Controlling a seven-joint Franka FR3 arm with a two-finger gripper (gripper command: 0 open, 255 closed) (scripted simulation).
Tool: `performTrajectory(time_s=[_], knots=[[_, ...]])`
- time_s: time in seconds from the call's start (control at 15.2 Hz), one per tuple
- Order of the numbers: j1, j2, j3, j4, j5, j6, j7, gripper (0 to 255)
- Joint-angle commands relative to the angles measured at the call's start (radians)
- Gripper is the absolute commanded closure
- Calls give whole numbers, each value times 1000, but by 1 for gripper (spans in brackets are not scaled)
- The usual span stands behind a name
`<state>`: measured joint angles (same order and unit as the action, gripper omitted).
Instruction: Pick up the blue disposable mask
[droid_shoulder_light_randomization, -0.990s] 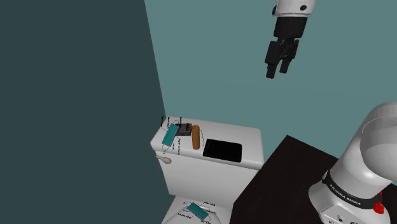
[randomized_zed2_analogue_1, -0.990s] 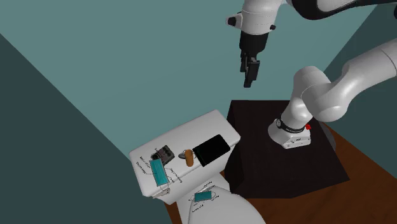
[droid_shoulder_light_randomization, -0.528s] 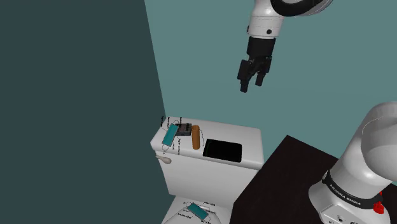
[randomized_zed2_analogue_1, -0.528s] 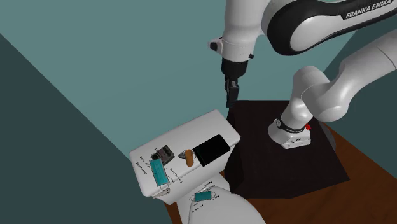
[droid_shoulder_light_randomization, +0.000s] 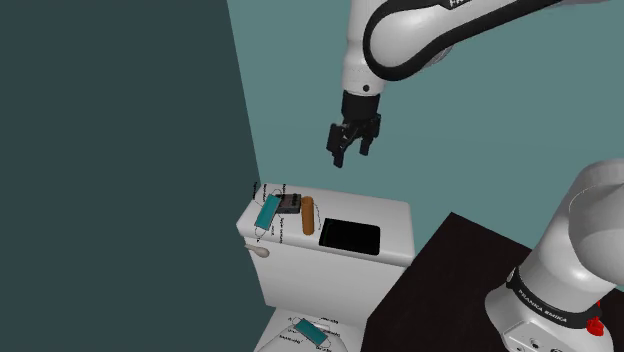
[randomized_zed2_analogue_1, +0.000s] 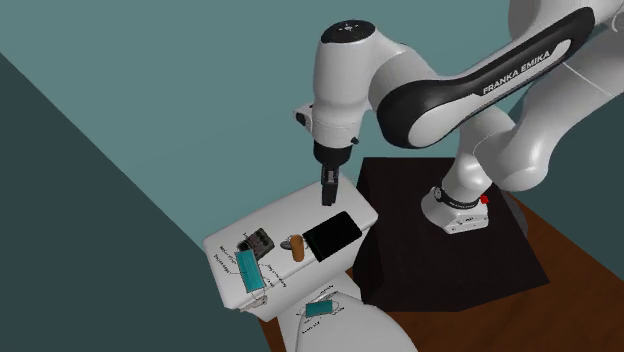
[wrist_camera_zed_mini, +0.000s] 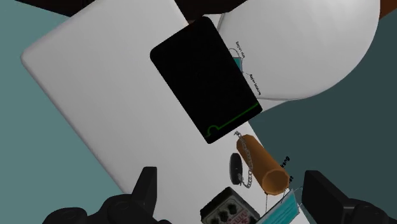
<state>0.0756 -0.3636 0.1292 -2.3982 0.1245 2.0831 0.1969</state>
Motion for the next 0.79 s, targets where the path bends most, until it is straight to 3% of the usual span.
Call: performTrajectory(time_s=[0.0, 0.33, 0.73], knots=[[5, 64, 23, 23, -7, 55, 29, 0], [12, 247, 71, 111, -56, 176, 110, 0], [36, 475, 100, 262, -160, 274, 228, 0]])
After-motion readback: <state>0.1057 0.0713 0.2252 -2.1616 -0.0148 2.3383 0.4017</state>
